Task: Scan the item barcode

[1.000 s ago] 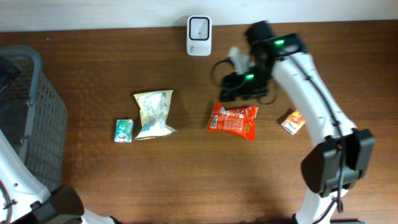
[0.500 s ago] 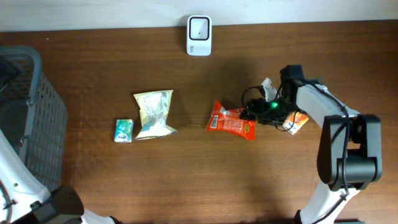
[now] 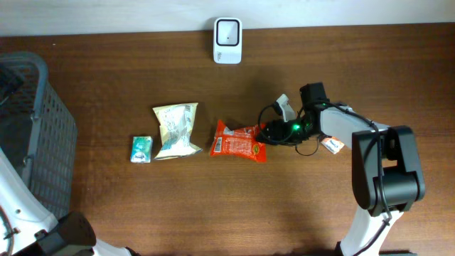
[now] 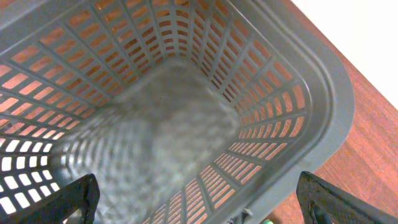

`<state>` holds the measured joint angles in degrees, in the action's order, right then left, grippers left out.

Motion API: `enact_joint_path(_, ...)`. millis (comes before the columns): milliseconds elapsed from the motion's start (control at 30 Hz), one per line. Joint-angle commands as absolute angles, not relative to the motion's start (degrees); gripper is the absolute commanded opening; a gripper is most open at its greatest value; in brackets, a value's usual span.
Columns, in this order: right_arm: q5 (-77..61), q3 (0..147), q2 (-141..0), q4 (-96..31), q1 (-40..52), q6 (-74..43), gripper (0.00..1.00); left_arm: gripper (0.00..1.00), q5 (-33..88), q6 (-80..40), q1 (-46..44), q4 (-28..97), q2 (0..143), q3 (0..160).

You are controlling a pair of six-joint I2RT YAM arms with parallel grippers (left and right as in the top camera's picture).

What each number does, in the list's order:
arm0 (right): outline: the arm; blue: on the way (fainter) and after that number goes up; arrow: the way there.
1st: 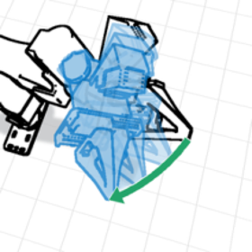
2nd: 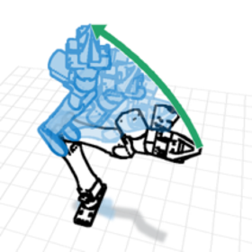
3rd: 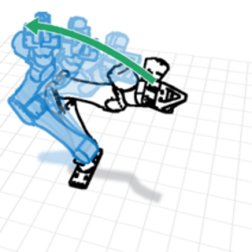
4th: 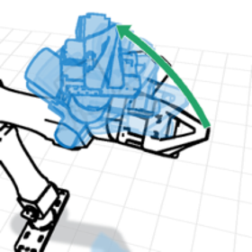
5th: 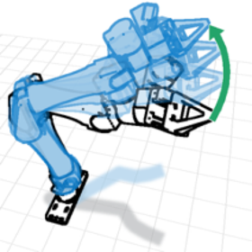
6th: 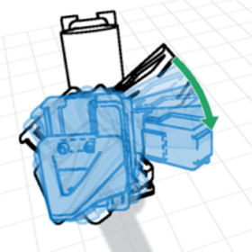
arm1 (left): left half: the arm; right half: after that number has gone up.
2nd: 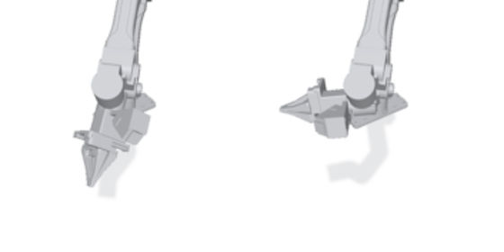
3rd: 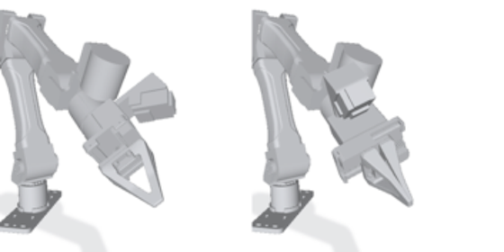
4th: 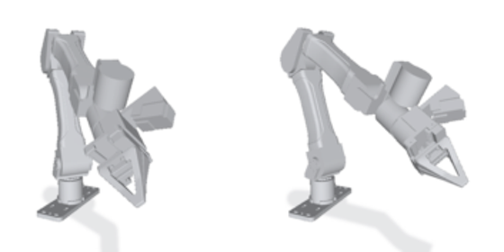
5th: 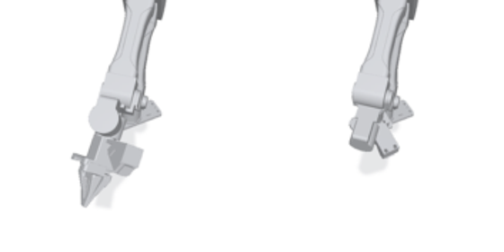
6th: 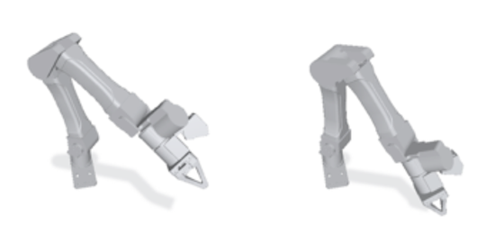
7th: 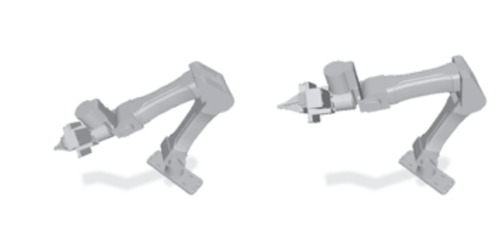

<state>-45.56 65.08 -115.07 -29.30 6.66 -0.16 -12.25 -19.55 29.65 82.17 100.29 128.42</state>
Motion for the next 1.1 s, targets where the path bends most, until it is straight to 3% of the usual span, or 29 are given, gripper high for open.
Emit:
enact_joint_path(0, -35.48, 64.53, -119.20, -32.86, 8.54, -0.91, 0.70, 0.99, -12.25, -20.12, 29.78, 82.17, 100.16, 129.05)
enact_joint_path(100, -40.32, 69.84, -119.09, -37.71, 6.98, 0.51, 0.86, 0.99, -12.25, -20.12, 29.78, 82.19, 100.16, 129.05)
enact_joint_path(200, -40.34, 69.69, -120.25, -35.62, 4.91, 3.90, 0.93, 0.99, -12.25, -20.12, 29.78, 82.19, 100.16, 129.05)
enact_joint_path(333, -50.35, 69.69, -126.56, -31.05, 4.58, 10.72, 0.93, 0.99, -12.25, -20.12, 29.78, 82.19, 100.16, 129.05)
enact_joint_path(533, -53.10, 69.36, -128.05, -33.65, 8.84, 13.30, 0.89, 0.99, -12.25, -20.12, 29.78, 82.19, 100.16, 129.05)
enact_joint_path(600, -51.79, 68.36, -128.05, -33.61, 12.32, 13.06, 0.82, 0.99, -12.25, -20.12, 29.78, 82.17, 100.16, 129.05)
enact_joint_path(667, -47.07, 67.35, -128.05, -31.42, 15.59, 7.44, 0.68, 0.99, -12.27, -20.12, 29.78, 82.21, 100.16, 129.05)
enact_joint_path(767, -42.85, 67.35, -128.05, -27.79, 15.25, 0.91, 0.20, 0.99, -12.25, -20.12, 29.78, 82.19, 100.16, 129.05)
enact_joint_path(800, -43.09, 67.42, -128.03, -27.53, 14.28, 0.30, 0.08, 0.99, -12.25, -20.12, 29.78, 82.17, 100.16, 129.05)
enact_joint_path(833, -43.97, 67.94, -127.98, -27.57, 13.37, 0.34, 0.04, 0.99, -12.25, -20.12, 29.78, 82.19, 100.16, 129.05)
enact_joint_path(933, -44.99, 72.51, -127.22, -30.61, 11.42, 0.97, 0.04, 0.99, -12.25, -20.12, 29.78, 82.19, 100.16, 129.05)
enact_joint_path(1067, -34.76, 90.15, -127.00, -47.44, 10.04, 10.96, 0.04, 0.99, -12.25, -20.12, 29.78, 82.19, 100.16, 129.05)
